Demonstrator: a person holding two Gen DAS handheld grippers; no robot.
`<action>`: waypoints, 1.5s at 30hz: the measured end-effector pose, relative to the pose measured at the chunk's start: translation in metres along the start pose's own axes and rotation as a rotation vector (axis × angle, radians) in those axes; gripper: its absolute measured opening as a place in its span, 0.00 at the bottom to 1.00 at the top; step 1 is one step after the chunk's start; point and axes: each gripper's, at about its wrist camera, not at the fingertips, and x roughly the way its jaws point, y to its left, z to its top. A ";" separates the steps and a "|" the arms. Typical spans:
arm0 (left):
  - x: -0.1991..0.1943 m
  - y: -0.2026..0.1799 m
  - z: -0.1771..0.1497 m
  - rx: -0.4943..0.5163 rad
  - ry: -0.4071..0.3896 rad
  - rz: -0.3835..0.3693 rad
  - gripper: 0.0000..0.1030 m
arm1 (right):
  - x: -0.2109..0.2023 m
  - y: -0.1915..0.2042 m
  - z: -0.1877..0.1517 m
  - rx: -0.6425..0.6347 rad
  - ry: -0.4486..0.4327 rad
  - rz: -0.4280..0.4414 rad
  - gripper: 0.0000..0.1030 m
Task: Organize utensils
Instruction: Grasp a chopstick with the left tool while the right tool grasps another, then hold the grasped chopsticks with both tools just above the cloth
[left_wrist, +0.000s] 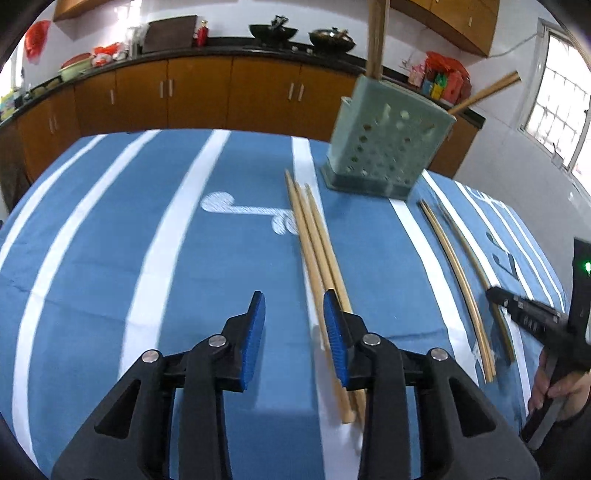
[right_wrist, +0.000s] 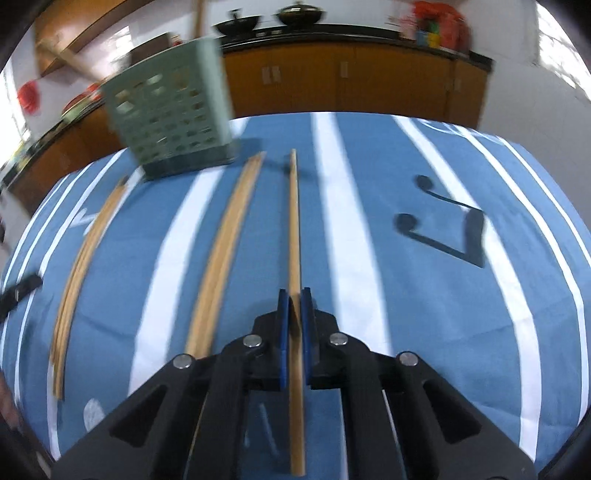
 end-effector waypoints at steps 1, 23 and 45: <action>0.002 -0.003 -0.002 0.007 0.009 -0.005 0.29 | 0.000 -0.005 0.001 0.025 0.000 -0.004 0.07; 0.031 0.013 0.010 0.029 0.060 0.101 0.07 | 0.005 -0.002 0.008 -0.025 -0.006 0.009 0.08; 0.031 0.031 0.014 -0.054 0.041 0.038 0.08 | 0.011 -0.009 0.016 -0.013 -0.025 -0.020 0.08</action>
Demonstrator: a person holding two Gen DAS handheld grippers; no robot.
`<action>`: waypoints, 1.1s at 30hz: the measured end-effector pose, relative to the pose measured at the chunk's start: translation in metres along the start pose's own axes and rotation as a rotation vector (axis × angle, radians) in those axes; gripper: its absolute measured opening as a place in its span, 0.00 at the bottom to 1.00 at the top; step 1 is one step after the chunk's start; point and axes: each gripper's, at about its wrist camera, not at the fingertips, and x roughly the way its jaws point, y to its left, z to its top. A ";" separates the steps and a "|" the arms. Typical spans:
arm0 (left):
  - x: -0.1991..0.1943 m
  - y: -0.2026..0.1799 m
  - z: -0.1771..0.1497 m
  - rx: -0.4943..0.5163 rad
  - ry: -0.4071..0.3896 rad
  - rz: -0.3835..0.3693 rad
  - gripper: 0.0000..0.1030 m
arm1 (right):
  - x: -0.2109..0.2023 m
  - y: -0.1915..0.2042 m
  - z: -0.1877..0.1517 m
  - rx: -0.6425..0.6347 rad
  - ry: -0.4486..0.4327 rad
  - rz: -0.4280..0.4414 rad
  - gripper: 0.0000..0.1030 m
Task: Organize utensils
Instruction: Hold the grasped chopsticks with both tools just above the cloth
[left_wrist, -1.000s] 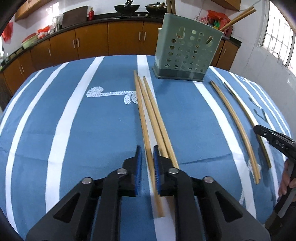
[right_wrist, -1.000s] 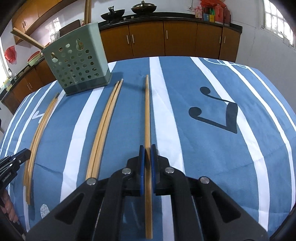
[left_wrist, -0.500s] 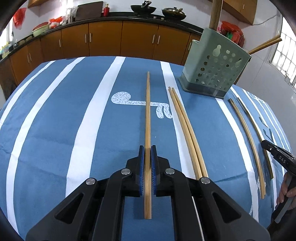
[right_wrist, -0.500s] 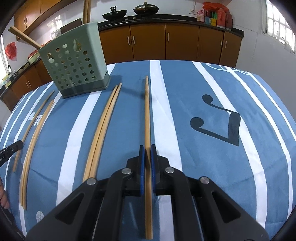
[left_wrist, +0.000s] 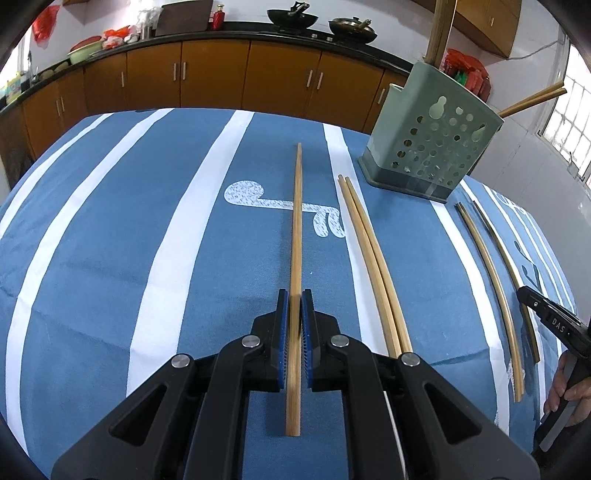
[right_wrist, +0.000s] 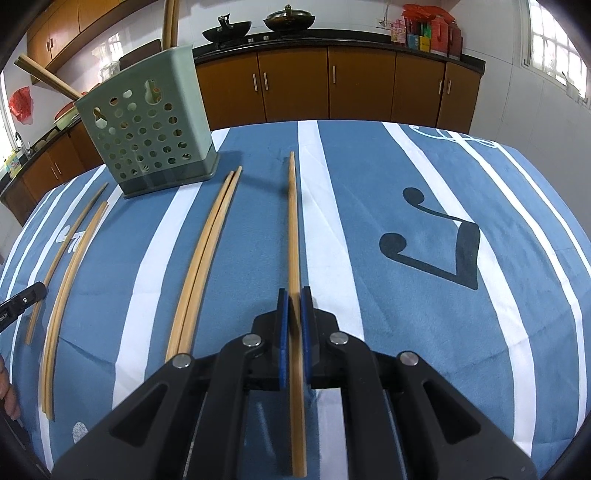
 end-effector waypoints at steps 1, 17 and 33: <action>0.000 0.000 0.000 -0.002 0.000 -0.001 0.08 | 0.000 0.000 0.000 0.000 0.000 0.000 0.08; 0.000 0.001 0.000 -0.004 0.000 -0.003 0.08 | 0.000 0.000 0.000 -0.006 0.001 -0.004 0.08; 0.000 0.001 -0.001 -0.013 -0.002 -0.010 0.08 | 0.000 0.000 0.001 -0.005 0.001 -0.004 0.09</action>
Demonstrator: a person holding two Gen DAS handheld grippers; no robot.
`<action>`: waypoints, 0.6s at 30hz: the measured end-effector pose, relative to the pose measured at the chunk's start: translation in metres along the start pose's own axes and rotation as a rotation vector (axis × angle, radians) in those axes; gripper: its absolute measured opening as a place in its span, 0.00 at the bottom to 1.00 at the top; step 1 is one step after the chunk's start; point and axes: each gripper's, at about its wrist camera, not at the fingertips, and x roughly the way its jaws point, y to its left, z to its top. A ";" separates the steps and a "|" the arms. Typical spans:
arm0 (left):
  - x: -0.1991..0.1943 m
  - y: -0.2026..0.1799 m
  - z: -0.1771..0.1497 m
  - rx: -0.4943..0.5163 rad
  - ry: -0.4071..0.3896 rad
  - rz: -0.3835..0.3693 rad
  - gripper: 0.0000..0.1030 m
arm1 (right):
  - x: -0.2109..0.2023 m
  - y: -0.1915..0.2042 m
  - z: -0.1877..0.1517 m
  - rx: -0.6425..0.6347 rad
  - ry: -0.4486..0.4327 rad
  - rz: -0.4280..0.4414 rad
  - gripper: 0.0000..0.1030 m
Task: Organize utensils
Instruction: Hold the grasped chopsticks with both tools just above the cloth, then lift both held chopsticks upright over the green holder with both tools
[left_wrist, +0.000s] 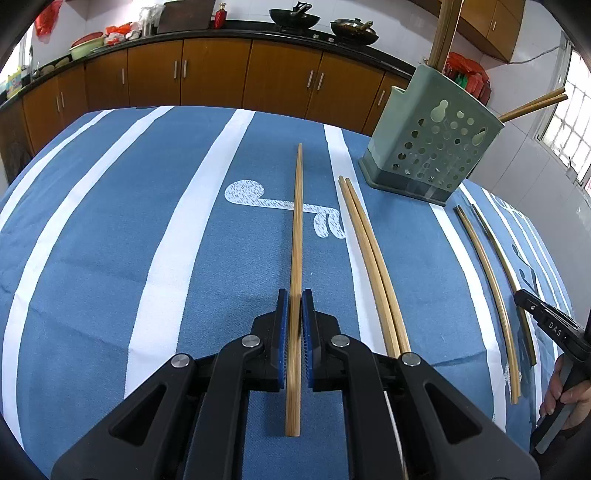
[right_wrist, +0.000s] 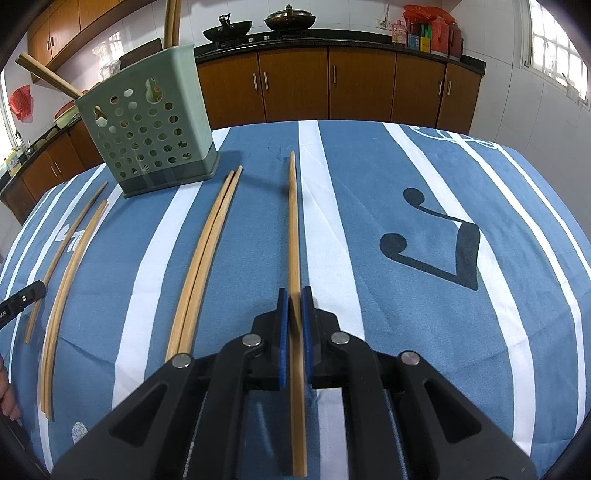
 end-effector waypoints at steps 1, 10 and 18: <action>0.000 0.000 0.000 0.000 0.000 0.000 0.08 | 0.000 0.000 0.000 0.000 0.000 0.000 0.09; -0.005 -0.011 -0.009 0.087 0.005 0.070 0.08 | -0.008 -0.002 -0.010 -0.001 0.003 0.012 0.09; -0.007 -0.013 -0.009 0.111 0.019 0.080 0.07 | -0.021 -0.008 -0.006 0.030 -0.018 0.046 0.07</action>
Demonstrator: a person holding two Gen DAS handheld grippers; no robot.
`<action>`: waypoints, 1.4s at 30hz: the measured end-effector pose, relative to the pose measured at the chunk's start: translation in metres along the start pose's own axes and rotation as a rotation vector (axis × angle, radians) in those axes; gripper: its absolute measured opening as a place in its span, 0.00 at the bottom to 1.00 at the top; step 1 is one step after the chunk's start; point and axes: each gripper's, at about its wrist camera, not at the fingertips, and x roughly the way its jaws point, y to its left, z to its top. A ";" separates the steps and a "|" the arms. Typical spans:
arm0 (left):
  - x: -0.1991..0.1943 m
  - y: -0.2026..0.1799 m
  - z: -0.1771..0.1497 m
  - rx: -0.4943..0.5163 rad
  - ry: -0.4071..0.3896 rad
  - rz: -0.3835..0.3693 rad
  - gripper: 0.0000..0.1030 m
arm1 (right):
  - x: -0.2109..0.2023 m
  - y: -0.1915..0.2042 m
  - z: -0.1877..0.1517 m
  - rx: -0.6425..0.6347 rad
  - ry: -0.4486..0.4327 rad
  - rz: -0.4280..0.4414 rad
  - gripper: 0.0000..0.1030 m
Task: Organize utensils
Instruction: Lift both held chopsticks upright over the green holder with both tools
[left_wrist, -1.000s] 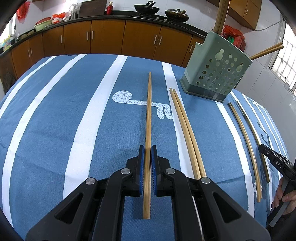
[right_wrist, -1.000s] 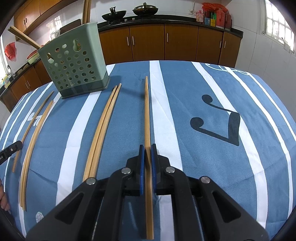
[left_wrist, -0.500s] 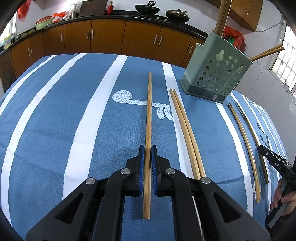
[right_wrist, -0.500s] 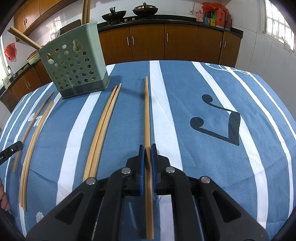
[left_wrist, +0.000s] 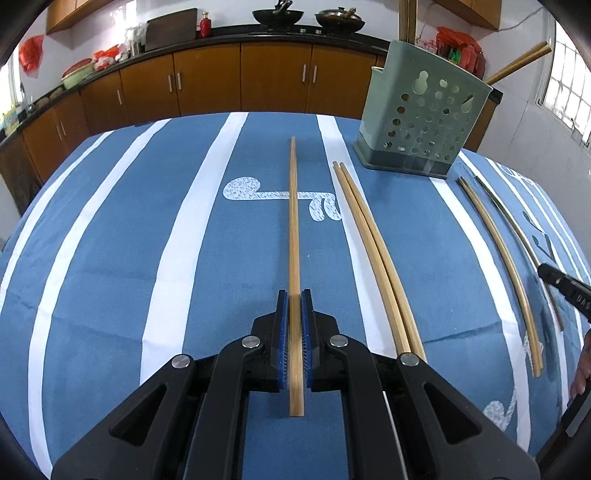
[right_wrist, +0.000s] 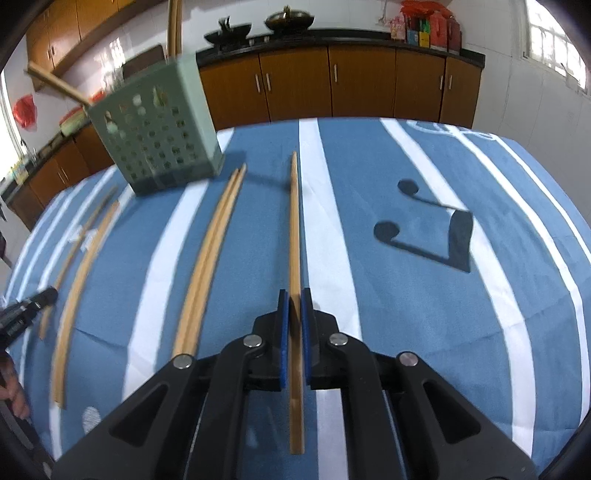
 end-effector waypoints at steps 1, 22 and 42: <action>-0.004 0.002 0.000 -0.005 -0.008 -0.004 0.07 | -0.004 0.000 0.001 0.000 -0.015 0.002 0.07; -0.106 0.005 0.054 -0.037 -0.330 -0.067 0.07 | -0.102 -0.004 0.052 0.025 -0.374 0.040 0.07; -0.163 -0.032 0.100 0.080 -0.475 -0.124 0.07 | -0.169 0.019 0.110 -0.021 -0.537 0.182 0.07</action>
